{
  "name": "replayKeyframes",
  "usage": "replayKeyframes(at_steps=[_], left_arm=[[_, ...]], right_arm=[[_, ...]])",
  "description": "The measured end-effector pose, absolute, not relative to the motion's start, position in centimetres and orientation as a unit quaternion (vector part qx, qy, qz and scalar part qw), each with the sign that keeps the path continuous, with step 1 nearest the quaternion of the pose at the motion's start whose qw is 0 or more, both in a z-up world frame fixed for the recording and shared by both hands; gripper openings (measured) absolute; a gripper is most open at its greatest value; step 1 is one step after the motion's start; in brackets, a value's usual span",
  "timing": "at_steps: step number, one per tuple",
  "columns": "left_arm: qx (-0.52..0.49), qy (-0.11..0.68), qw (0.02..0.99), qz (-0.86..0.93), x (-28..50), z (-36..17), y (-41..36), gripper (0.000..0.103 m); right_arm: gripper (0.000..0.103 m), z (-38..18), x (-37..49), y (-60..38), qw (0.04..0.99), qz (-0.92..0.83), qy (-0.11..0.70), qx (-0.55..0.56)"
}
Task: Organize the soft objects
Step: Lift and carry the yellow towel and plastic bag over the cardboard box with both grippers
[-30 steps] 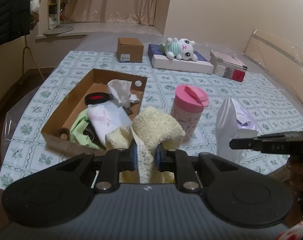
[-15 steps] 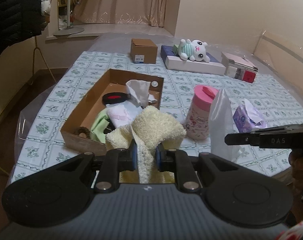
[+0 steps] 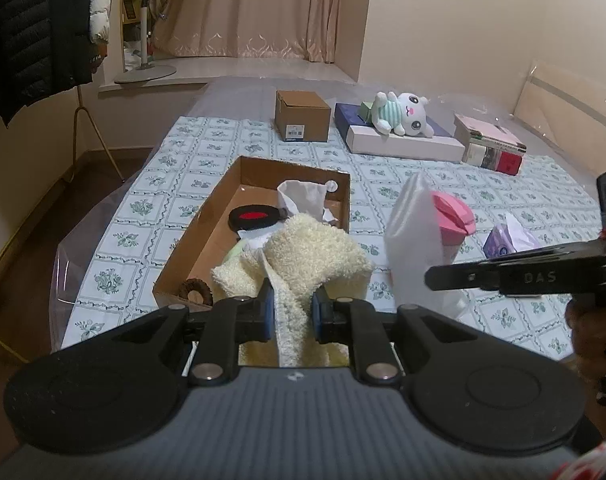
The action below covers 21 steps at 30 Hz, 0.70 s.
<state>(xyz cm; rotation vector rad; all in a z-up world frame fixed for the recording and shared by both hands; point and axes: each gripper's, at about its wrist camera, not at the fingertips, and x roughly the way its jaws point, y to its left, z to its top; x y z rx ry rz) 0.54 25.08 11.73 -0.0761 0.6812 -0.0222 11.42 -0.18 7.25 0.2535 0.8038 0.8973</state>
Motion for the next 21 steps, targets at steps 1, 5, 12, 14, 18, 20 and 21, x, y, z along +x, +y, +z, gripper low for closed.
replayKeyframes(at_steps=[1, 5, 12, 14, 18, 20, 21], left_arm=[[-0.038, 0.333, 0.942, -0.011, 0.6, 11.8, 25.3, 0.015], [-0.04, 0.331, 0.943, -0.01, 0.8, 12.4, 26.2, 0.015], [-0.034, 0.317, 0.948, -0.002, 2.0, 14.1, 28.3, 0.015], [-0.033, 0.312, 0.949, 0.001, 2.5, 14.8, 29.0, 0.015], [-0.023, 0.305, 0.952, 0.01, 3.7, 15.9, 30.1, 0.015], [-0.016, 0.301, 0.953, 0.013, 4.5, 16.4, 30.4, 0.015], [-0.014, 0.299, 0.954, 0.013, 4.8, 16.5, 30.6, 0.015]], right_arm=[[0.0, 7.3, 11.5, 0.2, 0.815, 0.423, 0.377, 0.121], [0.0, 7.5, 12.1, 1.4, 0.812, 0.426, 0.376, 0.132], [0.0, 7.8, 14.1, 3.1, 0.806, 0.427, 0.378, 0.158], [0.0, 8.1, 14.8, 3.7, 0.806, 0.427, 0.375, 0.162], [0.0, 8.9, 16.3, 4.8, 0.806, 0.428, 0.367, 0.178], [0.0, 9.4, 17.0, 5.3, 0.808, 0.428, 0.361, 0.183], [0.0, 9.6, 17.3, 5.4, 0.809, 0.428, 0.358, 0.184]])
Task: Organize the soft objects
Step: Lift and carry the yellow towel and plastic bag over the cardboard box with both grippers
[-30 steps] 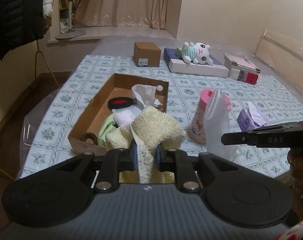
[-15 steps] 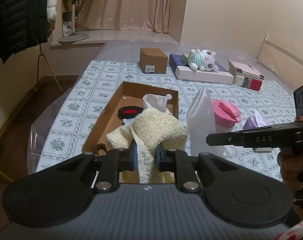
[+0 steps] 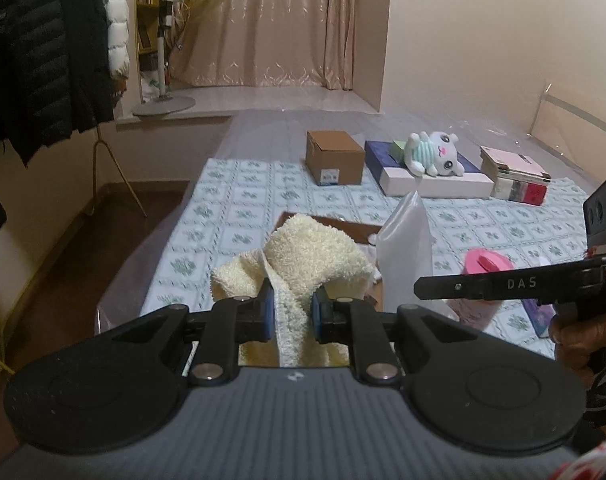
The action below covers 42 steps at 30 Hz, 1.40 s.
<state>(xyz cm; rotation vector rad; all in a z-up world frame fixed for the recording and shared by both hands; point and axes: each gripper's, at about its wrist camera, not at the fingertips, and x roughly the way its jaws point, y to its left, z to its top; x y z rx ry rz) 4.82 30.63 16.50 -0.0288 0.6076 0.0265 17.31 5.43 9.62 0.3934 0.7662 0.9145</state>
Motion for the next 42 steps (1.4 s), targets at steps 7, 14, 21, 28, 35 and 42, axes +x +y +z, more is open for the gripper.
replayKeyframes(at_steps=[7, 14, 21, 28, 35, 42], left_arm=[[-0.006, 0.291, 0.957, 0.007, 8.3, 16.8, 31.3, 0.015], [0.008, 0.3, 0.954, -0.002, 13.5, 16.3, 31.4, 0.015], [0.022, 0.308, 0.951, -0.013, 18.7, 15.2, 31.8, 0.016], [0.013, 0.314, 0.949, -0.02, 24.0, 13.3, 32.4, 0.015], [0.014, 0.311, 0.95, -0.02, 28.0, 11.6, 31.6, 0.016], [0.001, 0.328, 0.944, -0.031, 30.6, 8.7, 31.0, 0.016]], right_arm=[[0.0, 10.3, 20.1, 6.7, 0.823, 0.413, 0.345, 0.182], [0.0, 9.6, 23.9, 7.5, 0.834, 0.38, 0.346, 0.201], [0.0, 8.9, 27.6, 8.1, 0.848, 0.339, 0.344, 0.219], [0.0, 7.3, 30.4, 8.0, 0.862, 0.3, 0.343, 0.224], [0.0, 6.5, 32.3, 7.4, 0.883, 0.256, 0.324, 0.226], [0.0, 4.8, 33.9, 8.3, 0.895, 0.216, 0.34, 0.191]])
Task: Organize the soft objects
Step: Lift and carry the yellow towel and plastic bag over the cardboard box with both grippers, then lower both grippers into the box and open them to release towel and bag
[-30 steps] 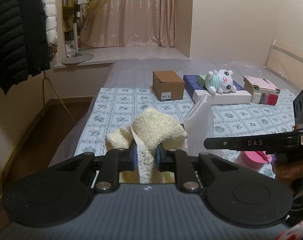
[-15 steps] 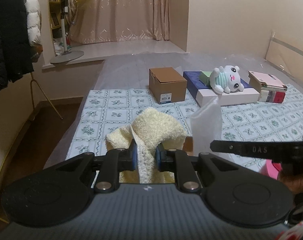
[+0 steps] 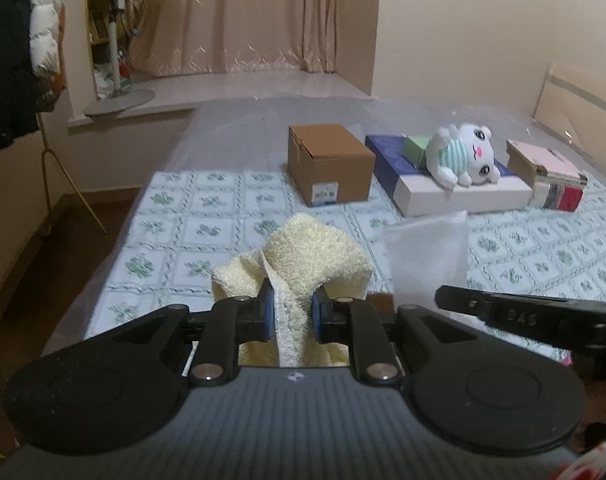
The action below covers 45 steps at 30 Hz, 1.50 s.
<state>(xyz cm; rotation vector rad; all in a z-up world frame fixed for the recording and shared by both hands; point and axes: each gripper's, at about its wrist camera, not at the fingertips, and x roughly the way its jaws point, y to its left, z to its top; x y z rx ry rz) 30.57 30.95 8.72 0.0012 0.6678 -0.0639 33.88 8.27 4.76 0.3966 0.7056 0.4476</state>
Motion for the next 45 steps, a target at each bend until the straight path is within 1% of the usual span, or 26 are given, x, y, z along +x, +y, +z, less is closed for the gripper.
replayKeyframes(at_steps=[10, 16, 21, 24, 36, 41, 45], left_arm=[[0.021, 0.379, 0.923, -0.053, 30.5, 4.6, 30.6, 0.016], [0.044, 0.408, 0.91, -0.052, 30.3, 2.1, 30.5, 0.016], [0.037, 0.413, 0.909, -0.051, 30.9, 1.1, 30.9, 0.016], [0.04, 0.415, 0.907, -0.051, 31.4, 0.6, 30.7, 0.017], [0.021, 0.42, 0.906, -0.045, 31.5, 0.1, 31.5, 0.025], [0.026, 0.423, 0.905, -0.045, 30.9, 0.3, 31.4, 0.031], [0.033, 0.425, 0.904, -0.044, 30.4, 0.4, 31.1, 0.033]], right_arm=[[0.0, 0.7, 32.9, 10.9, 0.867, 0.246, 0.408, 0.149], [0.0, -0.1, 32.1, 12.3, 0.862, 0.261, 0.417, 0.124], [0.0, -0.9, 32.2, 12.7, 0.866, 0.251, 0.422, 0.097], [0.0, -1.1, 32.2, 13.1, 0.876, 0.245, 0.412, 0.061], [0.0, -2.4, 32.3, 14.7, 0.869, 0.259, 0.422, 0.021], [0.0, -2.6, 32.4, 14.9, 0.867, 0.261, 0.424, 0.015], [0.001, -2.3, 32.3, 14.8, 0.868, 0.261, 0.422, 0.01]])
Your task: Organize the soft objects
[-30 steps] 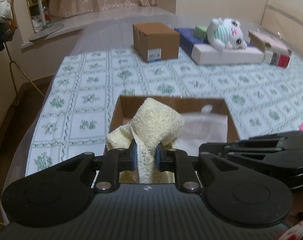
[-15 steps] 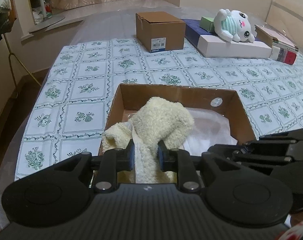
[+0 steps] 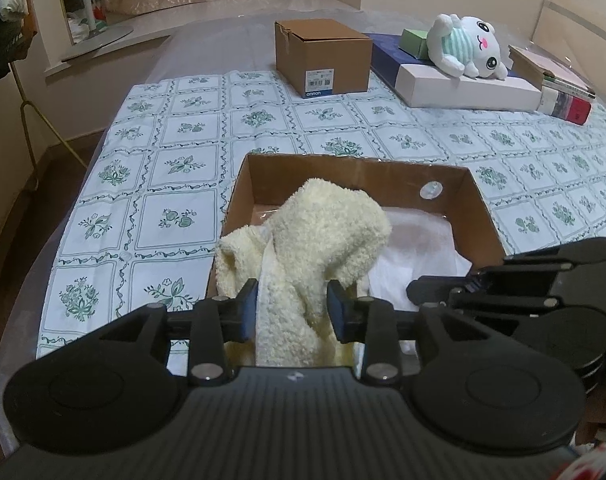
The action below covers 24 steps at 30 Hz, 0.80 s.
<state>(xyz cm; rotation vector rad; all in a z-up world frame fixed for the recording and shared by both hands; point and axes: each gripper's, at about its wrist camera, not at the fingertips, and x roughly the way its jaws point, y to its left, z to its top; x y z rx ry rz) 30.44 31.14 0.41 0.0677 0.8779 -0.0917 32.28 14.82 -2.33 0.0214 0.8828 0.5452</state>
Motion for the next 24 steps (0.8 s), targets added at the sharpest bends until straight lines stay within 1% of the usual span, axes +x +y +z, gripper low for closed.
replayKeyframes(at_steps=[4, 5, 6, 7, 8, 9, 10, 13, 14, 18, 24], left_arm=[[0.035, 0.425, 0.903, -0.042, 30.0, 0.7, 31.1, 0.04], [0.035, 0.425, 0.904, -0.041, 29.8, 0.8, 31.1, 0.044], [0.035, 0.426, 0.903, -0.039, 29.7, 0.9, 31.2, 0.048], [0.036, 0.426, 0.903, -0.037, 29.6, 1.0, 31.2, 0.053], [0.037, 0.426, 0.903, -0.036, 29.5, 1.2, 31.2, 0.055], [0.039, 0.426, 0.903, -0.033, 29.4, 1.3, 31.2, 0.056], [0.04, 0.425, 0.904, -0.031, 29.2, 1.5, 31.2, 0.057], [0.039, 0.422, 0.905, -0.028, 28.8, 2.1, 31.4, 0.065], [0.04, 0.421, 0.906, -0.026, 28.6, 2.3, 31.4, 0.067], [0.043, 0.417, 0.908, -0.021, 28.0, 3.1, 31.5, 0.068], [0.039, 0.412, 0.91, -0.016, 27.0, 3.7, 32.0, 0.069]], right_arm=[[0.001, -1.6, 31.9, 14.4, 0.872, 0.265, 0.411, 0.017], [0.002, -1.3, 31.7, 14.3, 0.873, 0.267, 0.408, 0.019], [0.005, -1.1, 31.6, 14.3, 0.874, 0.268, 0.405, 0.02], [0.016, -0.8, 31.5, 14.2, 0.875, 0.27, 0.402, 0.019], [0.025, -0.6, 31.3, 14.1, 0.876, 0.271, 0.398, 0.018], [0.04, -0.5, 31.2, 14.0, 0.877, 0.27, 0.396, 0.018], [0.045, -0.3, 31.1, 13.8, 0.879, 0.266, 0.396, 0.019], [0.048, 0.1, 30.8, 13.3, 0.876, 0.272, 0.396, 0.028], [0.049, 0.3, 30.6, 13.2, 0.877, 0.274, 0.394, 0.027], [0.052, 1.2, 29.9, 12.6, 0.879, 0.279, 0.385, 0.028], [0.052, 1.9, 29.7, 11.8, 0.882, 0.278, 0.378, 0.032]])
